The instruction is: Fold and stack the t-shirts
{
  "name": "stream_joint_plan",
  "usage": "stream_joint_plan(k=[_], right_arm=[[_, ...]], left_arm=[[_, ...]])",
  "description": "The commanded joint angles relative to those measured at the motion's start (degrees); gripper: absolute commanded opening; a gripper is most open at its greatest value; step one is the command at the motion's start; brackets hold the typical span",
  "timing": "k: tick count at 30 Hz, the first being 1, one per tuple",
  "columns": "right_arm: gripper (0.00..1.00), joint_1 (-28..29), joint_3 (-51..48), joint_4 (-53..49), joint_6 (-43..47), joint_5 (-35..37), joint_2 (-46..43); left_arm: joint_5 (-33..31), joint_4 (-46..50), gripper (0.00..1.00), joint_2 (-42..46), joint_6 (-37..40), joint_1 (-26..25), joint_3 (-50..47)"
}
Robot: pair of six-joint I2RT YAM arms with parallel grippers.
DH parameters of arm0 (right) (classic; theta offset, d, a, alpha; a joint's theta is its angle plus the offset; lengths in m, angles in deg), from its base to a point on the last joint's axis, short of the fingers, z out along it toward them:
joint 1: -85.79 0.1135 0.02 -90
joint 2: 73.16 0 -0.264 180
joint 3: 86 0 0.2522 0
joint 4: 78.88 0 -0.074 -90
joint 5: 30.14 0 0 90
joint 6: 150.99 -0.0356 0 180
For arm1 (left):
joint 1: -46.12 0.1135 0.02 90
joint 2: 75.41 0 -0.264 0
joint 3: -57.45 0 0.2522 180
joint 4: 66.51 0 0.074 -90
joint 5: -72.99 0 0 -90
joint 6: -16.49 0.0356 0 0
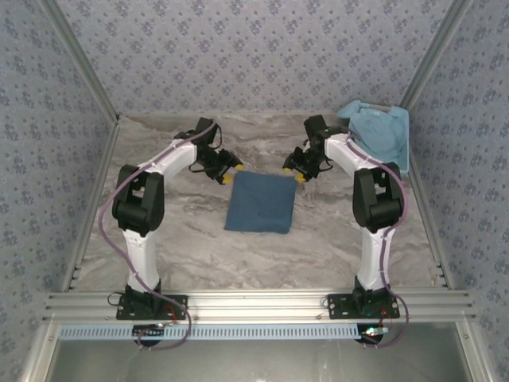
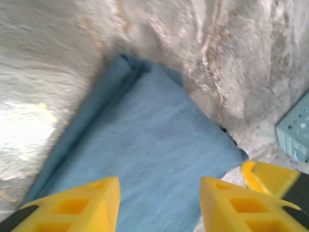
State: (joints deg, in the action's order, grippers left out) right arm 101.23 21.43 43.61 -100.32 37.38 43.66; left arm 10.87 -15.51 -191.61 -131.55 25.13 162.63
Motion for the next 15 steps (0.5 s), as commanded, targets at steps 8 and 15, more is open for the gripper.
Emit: stream_joint_plan(k=[8,15], right_arm=[[0.15,7.3,-28.7,13.2,-14.2,0.2,-28.2],[0.09,12.9,-42.6,26.2,-24.9,-3.5,-29.7]], left_arm=[[-1.8,-8.3,0.33,18.9,-7.7,-9.3,-19.7],[-2.9,-12.4,0.31,9.9,-7.8,-12.0,-16.6]])
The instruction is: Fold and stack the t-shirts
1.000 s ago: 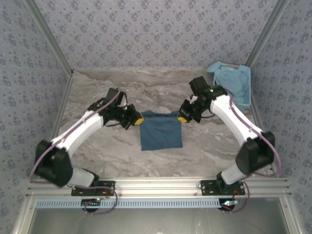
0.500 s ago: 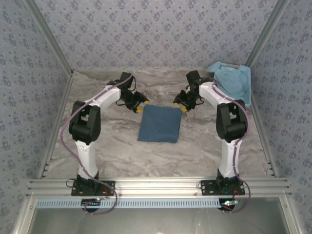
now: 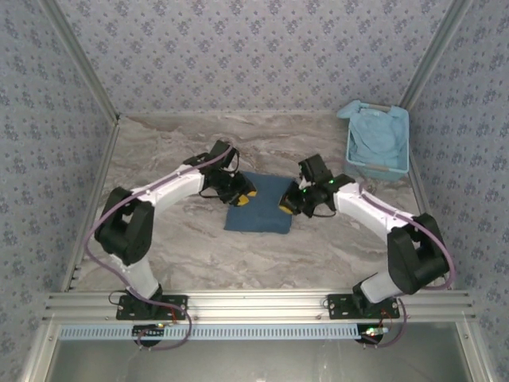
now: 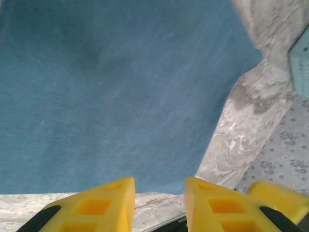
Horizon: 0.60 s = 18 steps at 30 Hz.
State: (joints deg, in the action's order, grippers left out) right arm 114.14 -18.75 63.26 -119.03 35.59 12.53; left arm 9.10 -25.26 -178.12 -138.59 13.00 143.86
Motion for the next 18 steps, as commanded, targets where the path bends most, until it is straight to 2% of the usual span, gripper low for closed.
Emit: stream_joint_plan(k=[1,4,10,14,18], right_arm=[[0.09,-0.1,-3.4,6.9,-6.2,-2.0,2.5],[0.09,-1.4,-5.1,7.8,-4.8,-2.3,6.6],[0.1,-2.5,-5.1,2.9,1.1,-0.4,12.4],[0.16,-2.3,-2.3,-1.6,4.0,0.8,10.7],[0.25,-3.4,2.4,-6.7,5.9,1.6,4.6]], left_arm=[[-1.6,-2.3,0.31,-5.3,0.2,0.2,3.4],[-2.1,-1.5,0.31,-10.1,1.9,0.3,4.8],[-5.5,1.4,0.31,-14.7,6.6,1.3,5.0],[-8.1,4.0,0.33,-12.9,8.5,1.4,6.6],[-12.2,8.9,0.42,-7.0,8.7,-1.0,10.5]])
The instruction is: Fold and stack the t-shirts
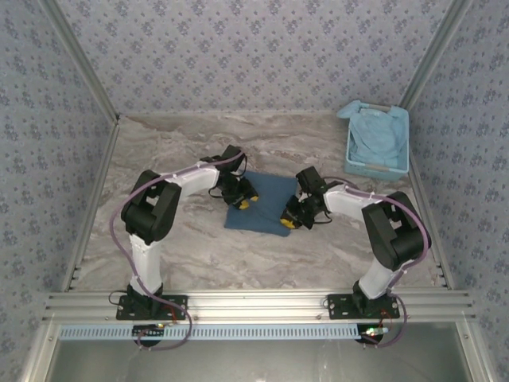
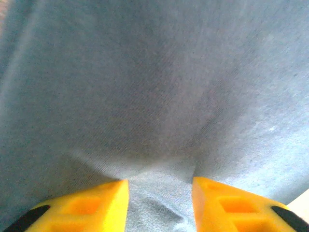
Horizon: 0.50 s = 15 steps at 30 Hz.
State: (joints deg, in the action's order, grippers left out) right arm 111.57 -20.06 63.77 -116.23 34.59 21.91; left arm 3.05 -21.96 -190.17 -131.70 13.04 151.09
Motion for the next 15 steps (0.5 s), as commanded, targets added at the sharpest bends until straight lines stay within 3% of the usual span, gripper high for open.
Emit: stream_joint_plan(k=[1,4,8,15], right_arm=[[0.28,-1.6,5.4,-9.8,4.1,3.9,-7.0],[0.35,-5.1,8.6,-16.5,6.6,6.7,-13.1],[0.39,-12.3,8.0,-21.2,8.0,7.1,-21.4],[0.44,-21.0,6.9,-27.0,9.6,6.6,-33.2]], left_arm=[[-7.5,6.6,0.43,6.6,2.3,-2.4,4.5],[-12.2,13.5,0.45,7.3,7.3,-8.2,10.7],[-18.2,22.0,0.46,0.6,12.9,-16.0,18.3],[-28.3,29.0,0.52,-11.9,16.1,-23.3,31.1]])
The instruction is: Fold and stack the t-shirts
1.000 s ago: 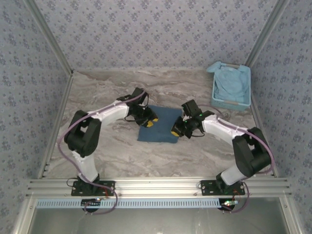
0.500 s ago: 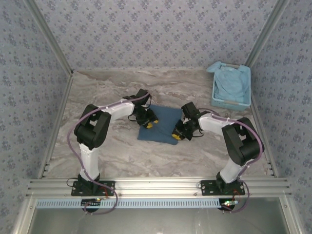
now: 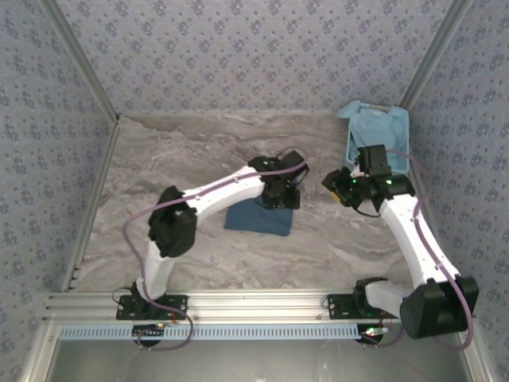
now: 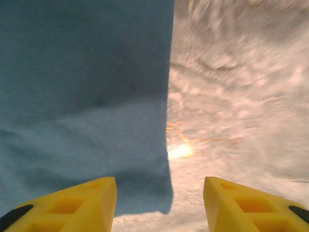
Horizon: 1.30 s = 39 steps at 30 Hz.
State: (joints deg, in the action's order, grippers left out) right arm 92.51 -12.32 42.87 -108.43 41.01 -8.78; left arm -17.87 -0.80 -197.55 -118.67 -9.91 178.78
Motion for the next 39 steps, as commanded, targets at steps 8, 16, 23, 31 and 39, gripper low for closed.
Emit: stream_joint_plan(k=[8,16,23,31,39], right_arm=[[0.44,-4.6,-5.1,-6.2,0.9,-3.5,-6.9],[0.43,-4.8,-7.0,-5.6,0.1,-4.7,-8.3],[0.43,-4.9,-6.9,-5.5,-0.1,-4.0,-8.3],[0.43,-4.6,-6.6,-4.7,-2.3,-3.1,-8.0],[0.43,-4.6,-4.7,-8.1,-3.1,-2.8,-7.1]], left_arm=[[-12.4,11.0,0.52,-14.3,7.5,-3.3,12.3],[-14.8,13.3,0.39,-17.1,8.8,-0.6,9.6],[-16.4,5.1,0.38,-7.6,14.6,13.0,-7.0],[-13.6,0.6,0.38,-7.1,31.0,33.4,-5.8],[-12.8,3.4,0.4,-19.4,42.6,45.1,15.4]])
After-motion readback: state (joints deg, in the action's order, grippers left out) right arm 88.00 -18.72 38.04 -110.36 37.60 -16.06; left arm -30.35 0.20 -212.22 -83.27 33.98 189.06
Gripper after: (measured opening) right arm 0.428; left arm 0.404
